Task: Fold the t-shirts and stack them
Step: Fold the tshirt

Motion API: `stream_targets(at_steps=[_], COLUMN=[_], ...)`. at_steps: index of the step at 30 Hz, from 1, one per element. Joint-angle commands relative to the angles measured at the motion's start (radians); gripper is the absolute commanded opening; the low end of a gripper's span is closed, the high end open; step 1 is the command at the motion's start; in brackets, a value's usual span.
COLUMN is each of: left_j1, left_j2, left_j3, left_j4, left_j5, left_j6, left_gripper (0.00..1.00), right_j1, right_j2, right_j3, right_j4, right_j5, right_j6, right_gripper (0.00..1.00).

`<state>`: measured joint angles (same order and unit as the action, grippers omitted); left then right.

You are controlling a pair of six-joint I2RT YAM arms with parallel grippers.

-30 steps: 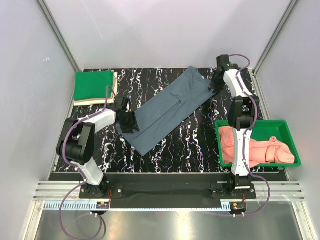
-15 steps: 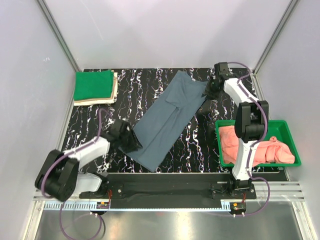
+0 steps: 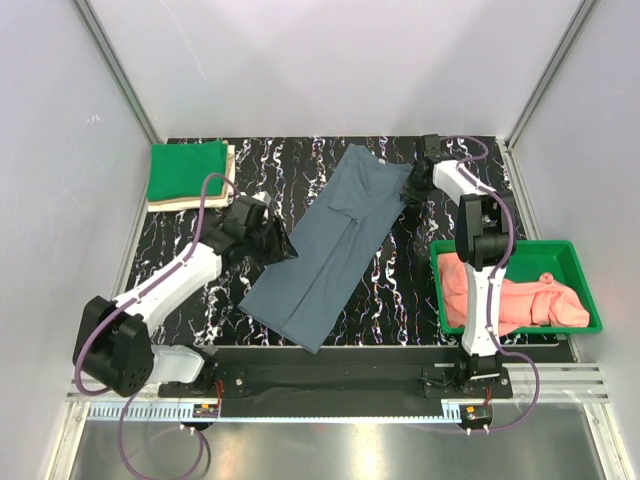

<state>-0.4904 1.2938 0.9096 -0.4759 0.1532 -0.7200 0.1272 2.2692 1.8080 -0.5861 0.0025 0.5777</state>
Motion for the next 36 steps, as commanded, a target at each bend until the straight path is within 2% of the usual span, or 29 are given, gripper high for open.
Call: stream_targets(at_steps=[1, 6, 13, 18, 23, 27, 29, 31, 32, 35, 36], left_j1=[0.062, 0.144, 0.144, 0.144, 0.125, 0.092, 0.092, 0.092, 0.092, 0.090, 0.088], left_j2=[0.047, 0.091, 0.130, 0.217, 0.295, 0.329, 0.346, 0.340, 0.328, 0.237, 0.187], left_j3=[0.029, 0.018, 0.048, 0.031, -0.005, -0.049, -0.077, -0.100, -0.129, -0.198, -0.215], left_j4=[-0.067, -0.072, -0.075, -0.078, -0.056, -0.026, -0.010, 0.009, 0.017, 0.057, 0.065], left_j5=[-0.017, -0.004, 0.034, 0.028, -0.004, 0.031, 0.046, 0.089, 0.101, 0.149, 0.157], left_j6=[0.123, 0.166, 0.235, 0.260, 0.264, 0.252, 0.240, 0.231, 0.212, 0.157, 0.140], left_gripper=[0.48, 0.48, 0.52, 0.55, 0.56, 0.54, 0.44, 0.28, 0.14, 0.02, 0.01], right_j1=[-0.034, -0.058, -0.095, -0.109, -0.109, -0.104, -0.100, -0.095, -0.093, -0.072, -0.058], right_j2=[0.035, 0.118, 0.251, 0.311, 0.132, 0.006, -0.051, -0.104, -0.121, -0.203, -0.224], right_j3=[0.069, 0.171, 0.364, 0.582, 0.472, 0.335, 0.277, 0.234, 0.187, 0.071, 0.042], right_j4=[0.026, 0.025, -0.012, -0.200, -0.202, -0.178, -0.173, -0.169, -0.164, -0.158, -0.158], right_j5=[0.068, 0.013, -0.064, -0.093, -0.136, -0.194, -0.208, -0.214, -0.223, -0.245, -0.240], right_j6=[0.022, -0.005, -0.079, -0.150, -0.153, -0.136, -0.134, -0.133, -0.127, -0.108, -0.105], right_gripper=[0.30, 0.27, 0.25, 0.33, 0.40, 0.43, 0.45, 0.45, 0.45, 0.45, 0.45])
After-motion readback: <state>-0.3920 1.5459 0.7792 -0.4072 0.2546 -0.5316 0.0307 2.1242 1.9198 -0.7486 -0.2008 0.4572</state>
